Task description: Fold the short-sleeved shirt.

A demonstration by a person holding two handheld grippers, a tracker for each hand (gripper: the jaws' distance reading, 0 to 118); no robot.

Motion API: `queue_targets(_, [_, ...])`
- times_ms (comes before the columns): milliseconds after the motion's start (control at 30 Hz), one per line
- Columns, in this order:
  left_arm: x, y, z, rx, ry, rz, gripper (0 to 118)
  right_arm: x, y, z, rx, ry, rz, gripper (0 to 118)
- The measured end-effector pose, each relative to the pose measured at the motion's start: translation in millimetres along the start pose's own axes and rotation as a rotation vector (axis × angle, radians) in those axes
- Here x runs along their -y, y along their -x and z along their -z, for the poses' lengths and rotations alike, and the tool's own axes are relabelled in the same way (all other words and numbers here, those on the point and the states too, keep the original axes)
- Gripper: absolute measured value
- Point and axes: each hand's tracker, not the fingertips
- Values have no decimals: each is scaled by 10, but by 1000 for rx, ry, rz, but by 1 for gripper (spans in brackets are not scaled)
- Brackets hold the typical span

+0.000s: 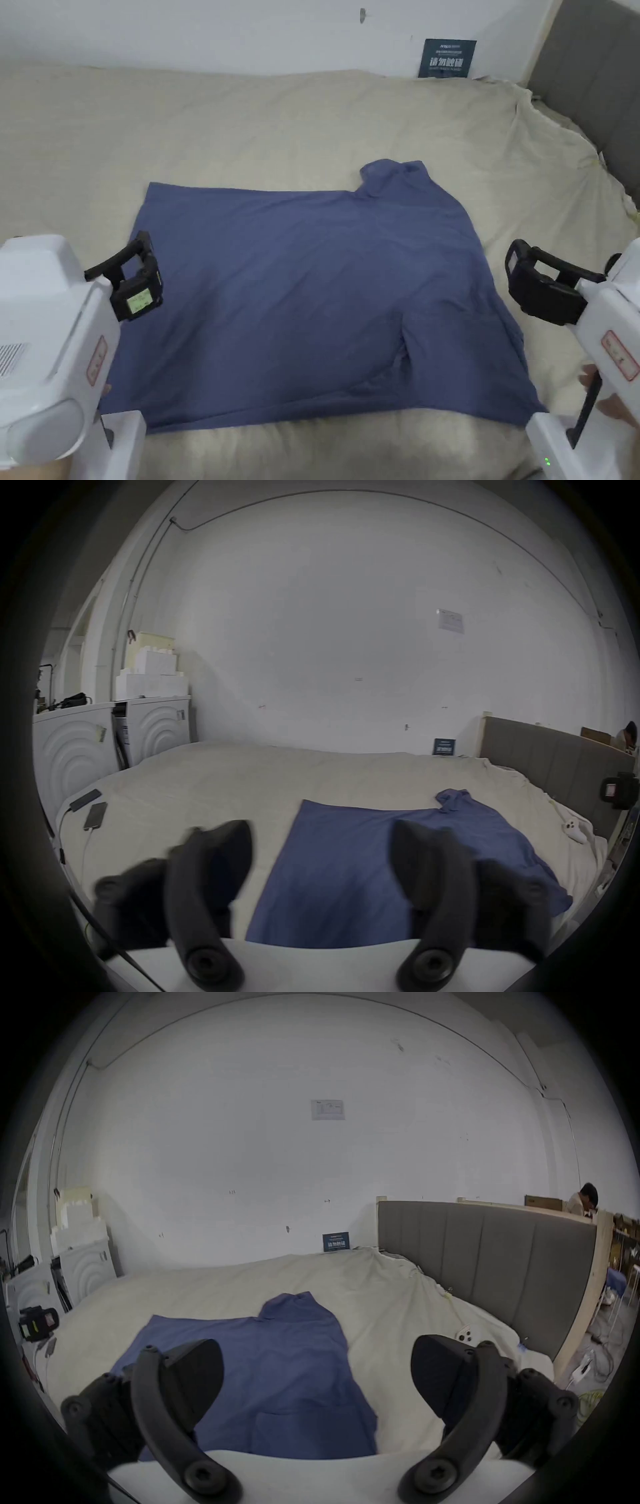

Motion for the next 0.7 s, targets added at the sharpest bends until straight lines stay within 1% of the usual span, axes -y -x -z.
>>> queue_targets(33, [-2,-34,2,25,9,1,50,16,42,-3,2,-1,-5,89])
queue_targets(67, [4,-66,6,25,11,8,27,31,78,-2,6,-2,-11,73])
queue_targets(100, [14,-109,8,23,8,20,15,41,96,2,3,2,-14,60])
queue_targets(133, [28,-118,18,20,1,35,6,50,109,6,-8,10,-7,45])
queue_targets(167, [30,-133,12,19,-3,37,0,59,109,13,-16,14,13,25])
queue_targets(200, [25,-139,3,22,-3,33,0,68,124,14,-18,17,16,9])
queue_targets(233, [21,-138,-1,34,-4,23,0,85,147,15,-11,15,12,2])
queue_targets(267, [23,-138,-4,37,-2,23,0,95,169,19,5,14,1,0])
queue_targets(367, [49,-156,2,29,8,54,0,94,167,31,-12,34,-3,0])
queue_targets(567, [71,-129,-26,27,31,57,0,84,227,-4,-21,42,-38,0])
queue_targets(700, [57,-34,7,20,98,50,0,59,240,-16,-30,42,-42,0])
